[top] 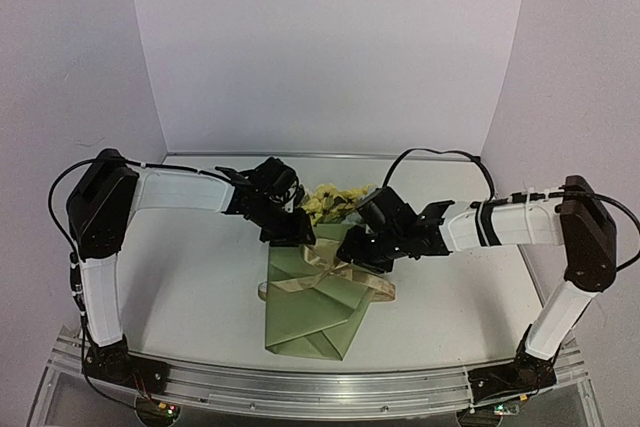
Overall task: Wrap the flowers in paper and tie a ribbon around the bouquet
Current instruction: Cross the ribbon over the folded bouquet.
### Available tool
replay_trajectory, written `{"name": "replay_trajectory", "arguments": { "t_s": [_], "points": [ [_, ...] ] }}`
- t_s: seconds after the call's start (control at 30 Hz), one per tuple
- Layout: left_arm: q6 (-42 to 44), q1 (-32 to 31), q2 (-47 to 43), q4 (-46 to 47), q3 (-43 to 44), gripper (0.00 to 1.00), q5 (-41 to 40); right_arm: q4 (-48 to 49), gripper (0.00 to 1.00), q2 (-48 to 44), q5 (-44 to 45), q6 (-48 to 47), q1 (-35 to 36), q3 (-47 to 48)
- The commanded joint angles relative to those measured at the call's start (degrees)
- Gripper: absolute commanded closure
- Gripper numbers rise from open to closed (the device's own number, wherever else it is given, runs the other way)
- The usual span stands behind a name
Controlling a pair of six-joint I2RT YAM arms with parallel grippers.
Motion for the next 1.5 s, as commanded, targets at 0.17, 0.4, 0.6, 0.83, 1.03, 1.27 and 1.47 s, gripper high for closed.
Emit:
{"name": "replay_trajectory", "arguments": {
  "t_s": [0.17, 0.4, 0.6, 0.83, 1.03, 1.27, 1.47],
  "points": [
    [0.12, -0.44, -0.71, 0.50, 1.21, 0.82, 0.69, -1.18, 0.72, 0.45, 1.60, -0.63, 0.01, 3.24],
    [-0.79, -0.43, -2.45, 1.95, -1.21, 0.98, 0.83, -3.07, 0.99, -1.44, 3.90, -1.75, 0.00, 3.39],
    [-3.80, -0.50, -9.31, 5.94, -7.89, 1.00, -2.12, -4.02, 1.00, -3.65, 4.77, -1.87, 0.01, 2.65],
    [-7.51, -0.51, -15.97, 8.92, -16.05, 1.00, -5.14, -7.04, 1.00, -5.77, 6.89, -3.19, 0.31, 3.22],
    [-8.20, -1.23, -15.97, 10.27, -17.26, 1.00, -4.91, -13.39, 0.68, -2.80, 8.06, -7.02, 2.67, 8.72],
    [-8.27, -1.38, -15.18, 10.18, -16.32, 1.00, -4.97, -20.52, 0.49, 4.34, 10.00, -13.45, 4.14, 14.65],
    [-8.28, -1.38, -15.21, 9.44, -15.88, 1.00, -5.42, -23.54, 0.53, 8.13, 11.21, -13.63, 4.34, 16.56]
  ]
}}
